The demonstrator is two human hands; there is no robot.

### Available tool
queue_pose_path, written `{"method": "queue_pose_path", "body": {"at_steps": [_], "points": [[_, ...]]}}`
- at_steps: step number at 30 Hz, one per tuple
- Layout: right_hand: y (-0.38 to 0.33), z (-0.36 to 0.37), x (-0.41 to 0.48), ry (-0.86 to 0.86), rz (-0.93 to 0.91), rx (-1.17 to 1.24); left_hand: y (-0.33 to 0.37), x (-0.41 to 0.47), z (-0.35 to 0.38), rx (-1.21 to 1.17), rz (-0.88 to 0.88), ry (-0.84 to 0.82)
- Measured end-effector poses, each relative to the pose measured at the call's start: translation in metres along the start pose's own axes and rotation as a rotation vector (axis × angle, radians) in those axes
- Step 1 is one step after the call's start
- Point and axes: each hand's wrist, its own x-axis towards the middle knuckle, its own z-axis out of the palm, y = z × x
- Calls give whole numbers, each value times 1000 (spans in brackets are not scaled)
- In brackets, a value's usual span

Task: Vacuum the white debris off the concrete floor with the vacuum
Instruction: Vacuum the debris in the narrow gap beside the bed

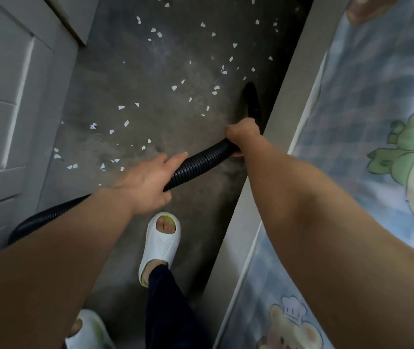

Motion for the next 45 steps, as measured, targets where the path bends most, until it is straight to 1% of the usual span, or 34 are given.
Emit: {"method": "queue_pose_path", "body": {"at_steps": [5, 12, 14, 23, 29, 40, 43, 45], "points": [[-8, -10, 5, 16, -10, -64, -2, 10, 0, -25, -7, -34], [17, 6, -36, -65, -45, -212, -3, -28, 1, -67, -33, -220], [24, 13, -49, -75, -41, -259, -8, -43, 3, -93, -24, -241], [43, 31, -81, -80, -115, -430, -17, -87, 24, -116, -56, -264], [41, 26, -82, -68, -85, -450, -17, -91, 31, -125, -62, -245], [-23, 43, -87, -72, -279, -606, -33, -93, 26, -141, -130, -236], [-27, 44, -88, -81, -279, -600, -34, -96, 27, -153, -134, -226], [-23, 40, -87, -60, -245, -564, -33, -95, 26, -160, -129, -212]]}}
